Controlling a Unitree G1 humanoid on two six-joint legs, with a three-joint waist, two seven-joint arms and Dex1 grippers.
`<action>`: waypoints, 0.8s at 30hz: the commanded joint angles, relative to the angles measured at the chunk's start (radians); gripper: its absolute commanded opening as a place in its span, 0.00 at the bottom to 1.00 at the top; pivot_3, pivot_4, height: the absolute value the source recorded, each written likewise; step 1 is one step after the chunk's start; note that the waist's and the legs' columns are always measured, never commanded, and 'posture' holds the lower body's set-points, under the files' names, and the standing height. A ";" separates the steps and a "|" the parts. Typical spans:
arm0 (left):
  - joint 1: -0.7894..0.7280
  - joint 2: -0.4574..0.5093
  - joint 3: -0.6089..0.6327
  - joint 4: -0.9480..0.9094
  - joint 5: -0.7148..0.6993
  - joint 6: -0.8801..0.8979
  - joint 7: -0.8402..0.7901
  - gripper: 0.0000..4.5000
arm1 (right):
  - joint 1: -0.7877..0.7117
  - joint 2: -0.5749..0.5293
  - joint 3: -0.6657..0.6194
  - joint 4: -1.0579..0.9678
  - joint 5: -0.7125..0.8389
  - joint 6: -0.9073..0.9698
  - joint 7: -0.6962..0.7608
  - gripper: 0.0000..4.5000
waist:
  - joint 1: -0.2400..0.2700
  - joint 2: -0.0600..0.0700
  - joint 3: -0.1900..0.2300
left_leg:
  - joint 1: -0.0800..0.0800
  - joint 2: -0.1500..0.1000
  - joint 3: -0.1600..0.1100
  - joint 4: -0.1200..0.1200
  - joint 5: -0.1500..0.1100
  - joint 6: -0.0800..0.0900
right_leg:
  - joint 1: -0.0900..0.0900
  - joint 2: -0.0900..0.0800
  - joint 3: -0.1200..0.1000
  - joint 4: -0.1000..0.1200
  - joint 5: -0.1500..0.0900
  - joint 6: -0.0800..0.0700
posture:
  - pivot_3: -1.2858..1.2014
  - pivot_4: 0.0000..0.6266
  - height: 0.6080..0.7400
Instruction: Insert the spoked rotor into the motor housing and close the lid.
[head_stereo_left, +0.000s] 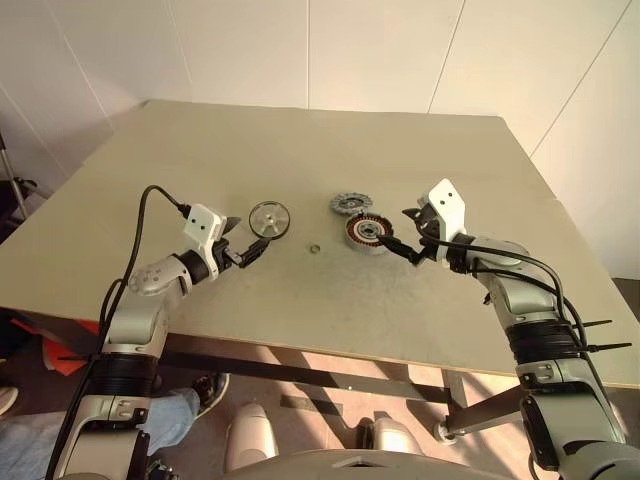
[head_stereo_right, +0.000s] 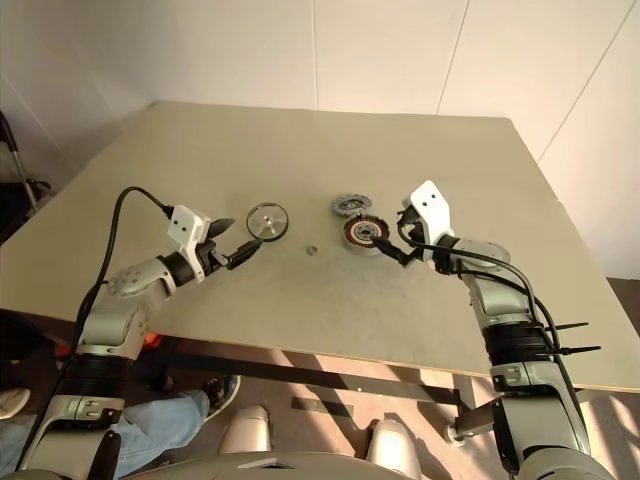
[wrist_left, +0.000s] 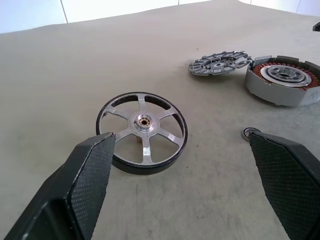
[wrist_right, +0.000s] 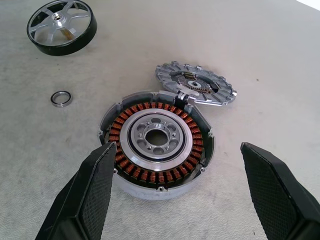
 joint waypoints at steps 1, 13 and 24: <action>-0.027 0.005 0.006 -0.006 0.002 -0.017 0.001 1.00 | -0.035 0.003 -0.014 -0.029 0.009 -0.003 -0.011 1.00 | 0.000 0.000 0.000 | 0.000 0.000 0.000 0.000 0.000 0.000 | 0.000 0.000 0.000 0.000 0.000 0.000 | 0.52 0.00 1.00; -0.025 0.010 0.011 -0.009 0.001 -0.015 0.002 1.00 | -0.036 0.014 -0.003 -0.028 0.006 -0.005 -0.016 1.00 | 0.000 0.000 0.000 | 0.000 0.000 0.000 0.000 0.000 0.000 | 0.000 0.000 0.000 0.000 0.000 0.000 | 0.52 0.00 1.00; -0.034 0.002 -0.002 -0.003 0.004 -0.014 0.001 1.00 | -0.020 0.017 -0.007 -0.055 0.004 0.009 -0.030 1.00 | 0.000 0.000 0.000 | 0.000 0.000 0.000 0.000 0.000 0.000 | 0.000 0.000 0.000 0.000 0.000 0.000 | 0.52 0.00 1.00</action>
